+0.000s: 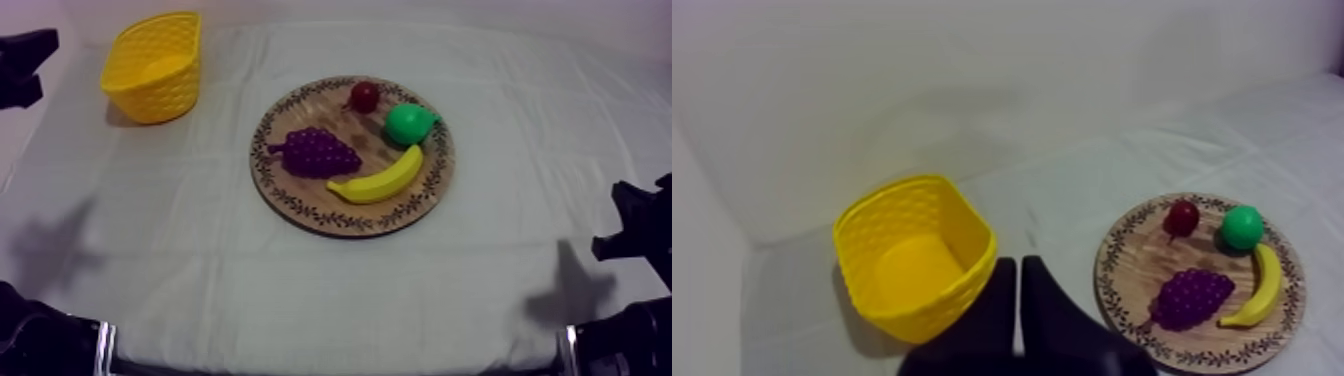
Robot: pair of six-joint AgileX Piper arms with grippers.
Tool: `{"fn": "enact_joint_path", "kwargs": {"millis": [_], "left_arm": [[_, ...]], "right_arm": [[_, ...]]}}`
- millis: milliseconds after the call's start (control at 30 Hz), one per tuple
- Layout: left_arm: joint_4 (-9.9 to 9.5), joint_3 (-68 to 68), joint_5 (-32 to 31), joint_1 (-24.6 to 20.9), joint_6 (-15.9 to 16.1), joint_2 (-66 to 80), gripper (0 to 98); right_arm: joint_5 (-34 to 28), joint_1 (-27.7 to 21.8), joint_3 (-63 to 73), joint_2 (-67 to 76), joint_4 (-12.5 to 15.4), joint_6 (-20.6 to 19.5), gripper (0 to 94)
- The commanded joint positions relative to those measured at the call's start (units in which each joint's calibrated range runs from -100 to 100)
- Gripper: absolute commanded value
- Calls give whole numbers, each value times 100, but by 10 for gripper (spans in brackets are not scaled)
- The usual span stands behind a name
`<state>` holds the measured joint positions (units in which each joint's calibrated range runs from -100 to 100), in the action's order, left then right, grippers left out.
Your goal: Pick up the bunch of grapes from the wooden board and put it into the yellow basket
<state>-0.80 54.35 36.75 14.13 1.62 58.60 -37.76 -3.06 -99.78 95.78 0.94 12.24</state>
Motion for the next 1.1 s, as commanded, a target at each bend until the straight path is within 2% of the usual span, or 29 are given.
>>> {"fn": "enact_joint_path", "kwargs": {"millis": [0, 233, 533, 1067], "left_arm": [[7, -543, 90, 118, 34, -636, 0], [-7, -1536, 657, 441, 190, -1724, 0], [-19, -2526, 1535, 641, 344, -2886, 0], [-70, -3585, 1841, 1076, 396, -4530, 0]], "right_arm": [[2, -1, 1, -2, 1, 9, 3], [2, -1, 1, -2, 1, 9, 3], [2, -1, 1, -2, 1, 9, 3], [2, -1, 1, -2, 1, 9, 3]]}}
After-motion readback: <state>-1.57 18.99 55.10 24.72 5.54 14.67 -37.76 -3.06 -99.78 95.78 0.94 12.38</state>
